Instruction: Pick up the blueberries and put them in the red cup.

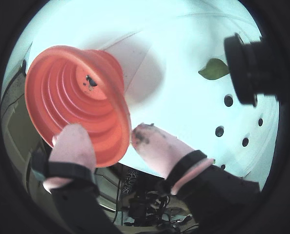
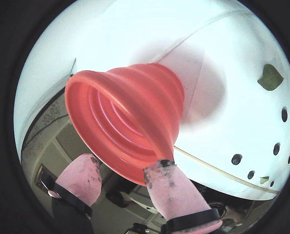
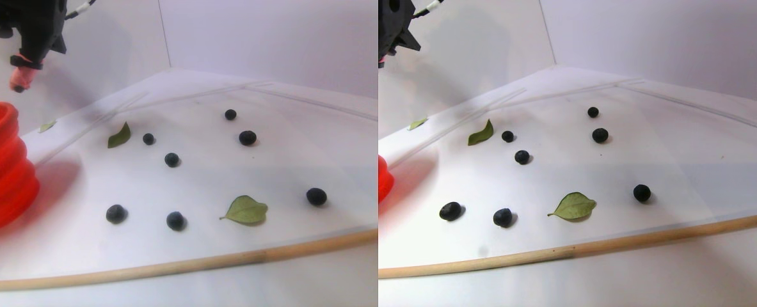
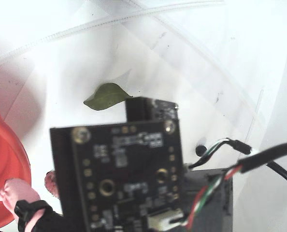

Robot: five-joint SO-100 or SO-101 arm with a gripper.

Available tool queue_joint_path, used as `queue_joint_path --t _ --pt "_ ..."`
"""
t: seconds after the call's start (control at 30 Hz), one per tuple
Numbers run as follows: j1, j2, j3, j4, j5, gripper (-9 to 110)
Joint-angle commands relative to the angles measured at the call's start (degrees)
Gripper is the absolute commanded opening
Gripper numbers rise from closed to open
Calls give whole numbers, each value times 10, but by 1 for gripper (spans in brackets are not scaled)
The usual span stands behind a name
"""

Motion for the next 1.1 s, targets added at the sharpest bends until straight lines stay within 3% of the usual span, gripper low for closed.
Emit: queue_joint_path --t 0.0,1.07 --pt "1 47 -37 11 10 17" --pt "174 76 -43 64 -127 15"
